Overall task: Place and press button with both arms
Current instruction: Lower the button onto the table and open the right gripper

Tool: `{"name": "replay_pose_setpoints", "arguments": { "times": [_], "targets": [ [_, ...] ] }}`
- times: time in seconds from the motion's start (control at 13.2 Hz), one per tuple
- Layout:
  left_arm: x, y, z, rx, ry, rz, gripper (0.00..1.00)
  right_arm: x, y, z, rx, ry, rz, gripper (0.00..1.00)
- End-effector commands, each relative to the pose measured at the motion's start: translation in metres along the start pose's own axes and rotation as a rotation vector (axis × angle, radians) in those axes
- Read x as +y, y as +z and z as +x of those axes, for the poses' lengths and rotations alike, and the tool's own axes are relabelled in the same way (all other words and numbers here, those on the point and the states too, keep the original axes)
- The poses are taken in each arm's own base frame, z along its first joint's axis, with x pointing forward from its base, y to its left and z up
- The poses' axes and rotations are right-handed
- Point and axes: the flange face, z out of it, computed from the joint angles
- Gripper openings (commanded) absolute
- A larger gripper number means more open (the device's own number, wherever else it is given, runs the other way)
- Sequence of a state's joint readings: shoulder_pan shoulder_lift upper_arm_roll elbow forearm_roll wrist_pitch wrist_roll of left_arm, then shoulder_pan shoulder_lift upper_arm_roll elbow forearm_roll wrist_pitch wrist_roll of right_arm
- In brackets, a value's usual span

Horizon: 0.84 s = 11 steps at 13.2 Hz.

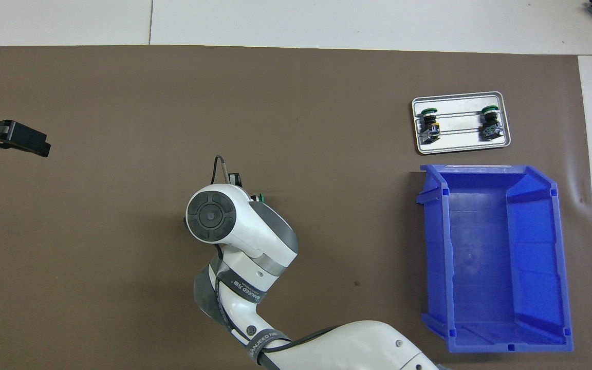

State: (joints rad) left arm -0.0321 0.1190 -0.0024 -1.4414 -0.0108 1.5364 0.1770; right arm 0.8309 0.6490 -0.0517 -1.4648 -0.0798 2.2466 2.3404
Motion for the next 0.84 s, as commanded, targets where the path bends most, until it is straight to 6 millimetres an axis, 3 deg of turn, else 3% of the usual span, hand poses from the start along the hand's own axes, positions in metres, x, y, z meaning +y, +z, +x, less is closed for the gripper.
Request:
{"name": "replay_pose_setpoints", "arguments": {
  "times": [0.0, 0.23, 0.3, 0.46, 0.61, 0.76],
  "targets": [
    [-0.001, -0.001, -0.006, 0.013, -0.012, -0.007, 1.00, 0.010, 0.005, 0.003, 0.002, 0.019, 0.021, 0.05],
    [-0.001, -0.001, -0.006, 0.013, -0.012, -0.007, 1.00, 0.007, 0.006, 0.006, 0.003, -0.001, 0.030, 0.92],
    [-0.001, -0.001, -0.006, 0.015, -0.012, -0.007, 1.00, 0.004, 0.004, 0.007, 0.017, -0.042, 0.036, 1.00],
    [-0.001, -0.001, -0.006, 0.013, -0.012, -0.007, 1.00, -0.003, -0.011, 0.011, 0.025, -0.109, 0.059, 1.00],
    [-0.001, -0.001, -0.006, 0.013, -0.012, -0.007, 1.00, -0.017, -0.043, 0.026, 0.010, -0.148, 0.091, 1.00],
    [-0.001, -0.001, -0.006, 0.013, -0.012, -0.007, 1.00, -0.036, -0.083, 0.058, 0.011, -0.162, 0.106, 1.00]
  ]
}}
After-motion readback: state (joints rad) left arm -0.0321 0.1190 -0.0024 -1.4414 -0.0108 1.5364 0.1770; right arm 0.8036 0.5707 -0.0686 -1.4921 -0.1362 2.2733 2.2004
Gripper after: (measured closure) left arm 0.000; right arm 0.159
